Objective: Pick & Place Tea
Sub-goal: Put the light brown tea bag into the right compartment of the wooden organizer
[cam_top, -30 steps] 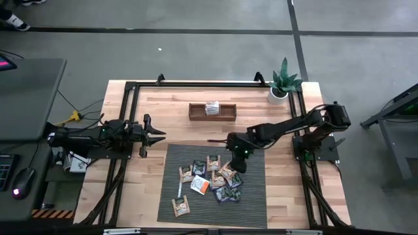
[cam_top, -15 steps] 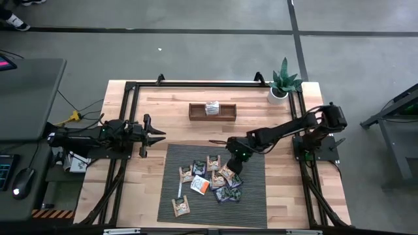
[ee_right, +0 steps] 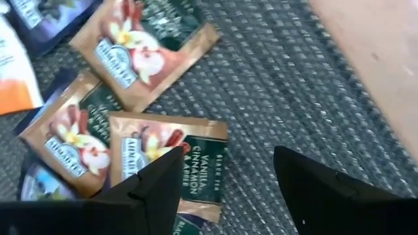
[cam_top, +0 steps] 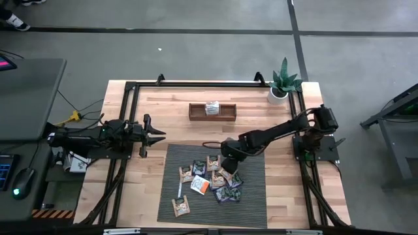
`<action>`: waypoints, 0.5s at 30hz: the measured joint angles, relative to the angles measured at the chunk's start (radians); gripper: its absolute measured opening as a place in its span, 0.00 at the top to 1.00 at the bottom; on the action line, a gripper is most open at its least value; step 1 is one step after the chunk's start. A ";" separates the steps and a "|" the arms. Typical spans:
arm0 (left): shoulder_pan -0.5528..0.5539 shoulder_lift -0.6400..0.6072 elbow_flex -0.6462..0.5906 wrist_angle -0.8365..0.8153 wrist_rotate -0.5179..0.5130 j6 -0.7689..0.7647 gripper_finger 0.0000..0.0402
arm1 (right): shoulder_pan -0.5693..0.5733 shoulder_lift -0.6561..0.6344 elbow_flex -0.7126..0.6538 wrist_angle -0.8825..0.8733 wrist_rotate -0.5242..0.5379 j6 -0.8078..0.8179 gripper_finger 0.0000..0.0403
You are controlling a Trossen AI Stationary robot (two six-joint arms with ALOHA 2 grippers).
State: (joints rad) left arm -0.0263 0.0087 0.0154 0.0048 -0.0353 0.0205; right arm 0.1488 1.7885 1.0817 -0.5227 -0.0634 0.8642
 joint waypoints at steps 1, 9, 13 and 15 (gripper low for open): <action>0.000 0.000 0.000 0.000 0.000 0.000 0.79 | 0.003 0.000 0.000 -0.004 0.006 0.014 0.43; 0.000 0.000 0.000 0.000 0.000 0.000 0.79 | 0.041 0.000 0.000 -0.011 0.006 0.085 0.43; 0.000 0.000 0.000 0.000 0.000 0.000 0.79 | 0.044 0.005 0.000 -0.008 0.006 0.101 0.43; 0.000 0.000 0.000 0.000 0.000 0.000 0.79 | 0.044 0.021 0.010 -0.011 0.001 0.102 0.43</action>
State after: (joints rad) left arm -0.0264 0.0087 0.0158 0.0048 -0.0349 0.0207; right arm 0.1928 1.8096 1.0914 -0.5336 -0.0620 0.9664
